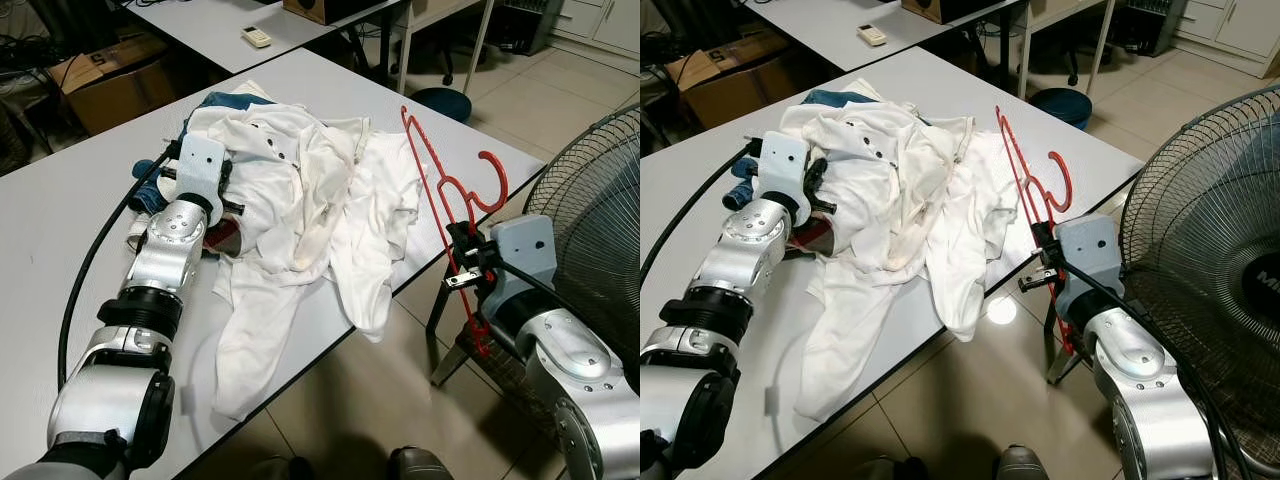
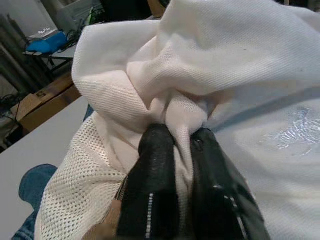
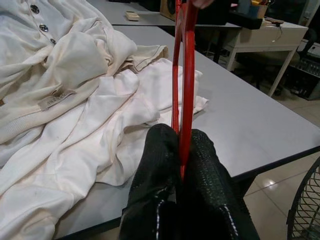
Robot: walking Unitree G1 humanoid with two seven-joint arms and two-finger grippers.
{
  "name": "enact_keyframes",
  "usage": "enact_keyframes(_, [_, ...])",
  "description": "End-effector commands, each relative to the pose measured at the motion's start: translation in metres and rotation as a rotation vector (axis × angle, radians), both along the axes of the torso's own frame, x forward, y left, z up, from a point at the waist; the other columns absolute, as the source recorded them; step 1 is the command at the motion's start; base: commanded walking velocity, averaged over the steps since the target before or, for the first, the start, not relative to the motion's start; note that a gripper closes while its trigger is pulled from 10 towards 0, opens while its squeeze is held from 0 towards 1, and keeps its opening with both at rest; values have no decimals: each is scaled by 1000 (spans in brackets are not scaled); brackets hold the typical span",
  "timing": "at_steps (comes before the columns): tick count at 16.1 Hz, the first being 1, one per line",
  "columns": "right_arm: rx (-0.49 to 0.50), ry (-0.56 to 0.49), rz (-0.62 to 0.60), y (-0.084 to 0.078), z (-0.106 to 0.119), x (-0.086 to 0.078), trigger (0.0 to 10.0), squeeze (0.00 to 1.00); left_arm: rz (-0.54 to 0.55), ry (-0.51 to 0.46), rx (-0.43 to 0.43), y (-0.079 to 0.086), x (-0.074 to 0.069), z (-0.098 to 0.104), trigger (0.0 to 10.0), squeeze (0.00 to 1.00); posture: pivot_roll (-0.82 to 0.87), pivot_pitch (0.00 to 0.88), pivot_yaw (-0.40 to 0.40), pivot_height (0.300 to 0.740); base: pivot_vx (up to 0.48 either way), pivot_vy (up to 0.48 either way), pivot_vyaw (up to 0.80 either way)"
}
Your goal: Hang hanger
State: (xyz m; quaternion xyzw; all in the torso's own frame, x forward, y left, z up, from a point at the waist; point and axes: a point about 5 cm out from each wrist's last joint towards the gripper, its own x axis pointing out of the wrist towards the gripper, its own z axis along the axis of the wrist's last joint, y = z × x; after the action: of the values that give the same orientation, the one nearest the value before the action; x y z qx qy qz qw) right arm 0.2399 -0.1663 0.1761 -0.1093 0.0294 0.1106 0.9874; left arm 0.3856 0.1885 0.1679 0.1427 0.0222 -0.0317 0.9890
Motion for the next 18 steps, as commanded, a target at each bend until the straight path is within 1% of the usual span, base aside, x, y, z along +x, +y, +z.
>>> enact_keyframes(1, [2,-20,20,5,3,0,10000,0,31,-37,3,12,-2,6,0,0,-234,57,131,740,0,0,0])
enact_keyframes(3, [5,-20,21,6,3,1,10000,0,-1,-93,-10,11,-4,16,0,0,-232,55,133,740,0,0,0])
enact_keyframes(4, [8,-22,22,7,3,1,10000,0,-66,-165,-39,7,-7,29,0,0,-227,53,138,740,0,0,0])
enact_keyframes(6, [11,-24,22,8,3,1,10000,0,-137,-234,-57,3,-12,43,0,0,-223,52,141,740,0,0,0])
enact_keyframes(8, [21,-28,18,9,2,2,10000,0,-311,-407,-30,0,-31,80,0,0,-207,51,144,740,0,0,0])
enact_keyframes(9, [24,-29,18,9,2,2,10000,0,-351,-438,-25,0,-37,88,0,0,-198,49,145,740,0,0,0])
enact_keyframes(10, [29,-29,20,10,2,3,10000,0,-413,-479,-19,0,-45,101,0,0,-190,48,144,740,0,0,0])
enact_keyframes(12, [42,-33,27,14,1,4,10000,0,-482,-544,-61,5,-55,123,0,0,-176,44,144,740,0,0,0])
enact_keyframes(13, [172,-37,46,20,4,6,10000,0,-529,-638,-114,16,-66,154,0,0,-160,40,141,740,0,0,0])
enact_keyframes(14, [250,-51,59,23,8,7,10000,0,-548,-691,-137,21,-72,171,0,0,-151,36,139,740,0,0,0])
enact_keyframes(15, [334,-71,89,26,13,8,10000,0,-575,-769,-172,27,-81,195,0,0,-140,31,137,740,0,0,0])
enact_keyframes(16, [360,-52,99,27,11,7,10000,0,-593,-832,-214,33,-90,215,0,0,-134,28,137,740,0,0,0])
enact_keyframes(17, [365,-36,107,29,9,7,10000,0,-611,-844,-235,34,-94,223,0,0,-128,26,137,740,0,0,0])
enact_keyframes(18, [369,-24,112,30,7,7,10000,0,-607,-783,-211,33,-91,215,0,0,-122,22,136,740,0,0,0])
